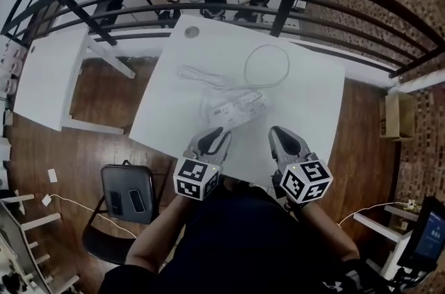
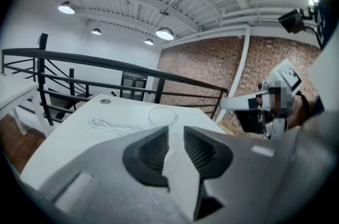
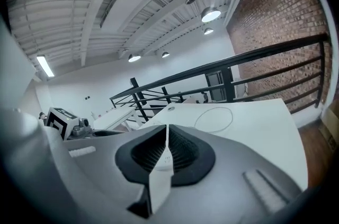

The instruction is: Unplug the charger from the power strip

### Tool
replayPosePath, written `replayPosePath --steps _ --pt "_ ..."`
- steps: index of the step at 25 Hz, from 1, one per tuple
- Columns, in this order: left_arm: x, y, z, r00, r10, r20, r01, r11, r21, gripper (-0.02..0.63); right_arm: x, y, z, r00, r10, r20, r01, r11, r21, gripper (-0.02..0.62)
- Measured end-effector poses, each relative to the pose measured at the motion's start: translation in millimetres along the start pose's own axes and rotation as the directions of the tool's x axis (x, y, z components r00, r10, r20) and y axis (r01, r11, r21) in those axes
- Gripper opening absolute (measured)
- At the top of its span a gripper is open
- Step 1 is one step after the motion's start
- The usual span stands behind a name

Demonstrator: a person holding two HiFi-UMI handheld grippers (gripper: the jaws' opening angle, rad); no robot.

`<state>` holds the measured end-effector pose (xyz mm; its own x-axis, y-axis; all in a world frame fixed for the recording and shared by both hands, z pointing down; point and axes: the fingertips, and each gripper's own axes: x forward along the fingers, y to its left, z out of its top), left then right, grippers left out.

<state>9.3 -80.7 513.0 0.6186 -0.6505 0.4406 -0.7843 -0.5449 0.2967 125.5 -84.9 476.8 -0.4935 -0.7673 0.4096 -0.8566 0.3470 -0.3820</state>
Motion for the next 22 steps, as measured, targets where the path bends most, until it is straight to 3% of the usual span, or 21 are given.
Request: replayPosePath --steps 4,8,12,22 --pt "22.0 24.0 -16.9 0.998 -0.011 -0.068 0.013 1.000 0.025 0.091 22.6 2.6 -9.6 0.998 0.008 -0.057 -0.009 1.000 -0.006 0.014" --pt "40.4 41.4 -40.6 0.991 -0.023 -0.129 0.036 0.995 0.096 0.097 44.8 -0.7 -23.7 0.993 -0.005 -0.117 0.002 1.000 -0.024 0.017" --pt "53.4 49.0 -58.6 0.980 -0.037 -0.195 0.069 0.984 0.161 0.115 65.4 -5.1 -39.3 0.985 -0.029 -0.172 0.016 0.997 -0.075 0.083" --pt "86.9 57.5 -83.6 0.959 -0.028 -0.283 0.112 0.952 0.286 0.140 106.6 -14.9 -89.2 0.945 -0.073 -0.319 0.024 0.987 -0.156 0.150"
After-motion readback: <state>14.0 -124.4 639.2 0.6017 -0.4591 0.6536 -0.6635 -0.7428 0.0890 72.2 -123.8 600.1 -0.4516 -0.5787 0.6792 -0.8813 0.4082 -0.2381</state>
